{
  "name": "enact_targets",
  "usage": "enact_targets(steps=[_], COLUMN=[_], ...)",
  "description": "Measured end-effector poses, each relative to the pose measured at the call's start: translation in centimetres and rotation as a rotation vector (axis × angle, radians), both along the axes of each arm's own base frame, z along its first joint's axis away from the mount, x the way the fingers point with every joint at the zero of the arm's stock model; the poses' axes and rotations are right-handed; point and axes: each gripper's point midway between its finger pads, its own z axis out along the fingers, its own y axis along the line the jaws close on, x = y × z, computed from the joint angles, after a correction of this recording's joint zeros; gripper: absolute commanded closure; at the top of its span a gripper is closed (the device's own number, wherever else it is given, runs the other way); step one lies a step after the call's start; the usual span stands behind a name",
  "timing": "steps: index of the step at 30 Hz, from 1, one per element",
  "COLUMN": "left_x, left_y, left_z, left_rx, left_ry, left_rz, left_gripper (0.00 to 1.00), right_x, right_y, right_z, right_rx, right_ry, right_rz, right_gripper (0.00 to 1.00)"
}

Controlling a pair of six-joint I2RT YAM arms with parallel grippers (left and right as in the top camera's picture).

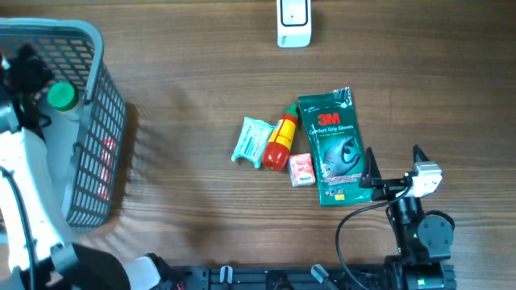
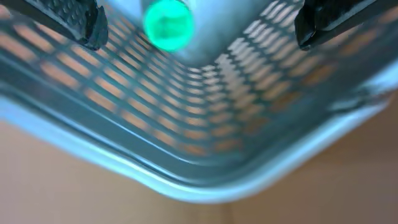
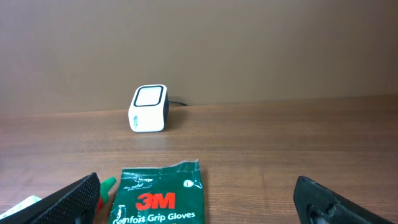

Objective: Scan the item barcode
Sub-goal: 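Return the left gripper to the basket and grasp the green-lid jar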

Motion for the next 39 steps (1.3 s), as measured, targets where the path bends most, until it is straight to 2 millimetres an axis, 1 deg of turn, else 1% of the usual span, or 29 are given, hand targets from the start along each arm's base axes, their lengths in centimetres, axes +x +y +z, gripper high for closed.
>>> enact_targets(steps=[2,5,7,9,12,14,16,19,25,28,33,36,39], left_x=[1.0,1.7,1.8,1.9,1.9,1.9,2.2,2.9,3.7,3.9,4.1,4.3,4.7], left_y=[-0.8,-1.3,-1.2,-0.6,0.4,0.7,0.7,0.0,-0.5,-0.6,-0.6,-0.8,-0.8], left_z=[-1.0,-1.8,-2.4,-3.7,-6.3,-8.5,-10.7,-12.9,-14.4,-15.4,-18.4,-19.5,-19.3], left_rx=[0.011,0.073,0.103,0.114,0.096,0.068,0.035,-0.019,-0.054,-0.072,-0.116,-0.138,-0.131], left_ry=[0.039,0.097,0.134,0.177,0.241,0.289,0.324,0.337,0.327,0.337,0.374,0.380,0.360], left_rz=[-0.101,-0.220,-0.262,-0.285,-0.297,-0.306,-0.328,-0.379,-0.421,-0.429,-0.438,-0.451,-0.459], left_gripper=[0.00,0.00,0.00,0.00,0.00,0.00,0.00,0.00,0.00,0.00,0.00,0.01,0.10], right_x=[0.0,0.0,0.0,0.0,0.0,0.0,0.0,0.0,0.0,0.0,0.0,0.0,0.0], right_y=[0.0,0.0,0.0,0.0,0.0,0.0,0.0,0.0,0.0,0.0,0.0,0.0,0.0], right_z=[0.0,0.0,0.0,0.0,0.0,0.0,0.0,0.0,0.0,0.0,0.0,0.0,0.0], right_rx=[0.000,0.000,0.000,0.000,0.000,0.000,0.000,0.000,0.000,0.000,0.000,0.000,0.000], right_ry=[0.000,0.000,0.000,0.000,0.000,0.000,0.000,0.000,0.000,0.000,0.000,0.000,0.000], right_rz=[0.000,0.000,0.000,0.000,0.000,0.000,0.000,0.000,0.000,0.000,0.000,0.000,0.000], right_gripper=[0.00,0.00,0.00,0.00,0.00,0.00,0.00,0.00,0.00,0.00,0.00,0.00,0.00])
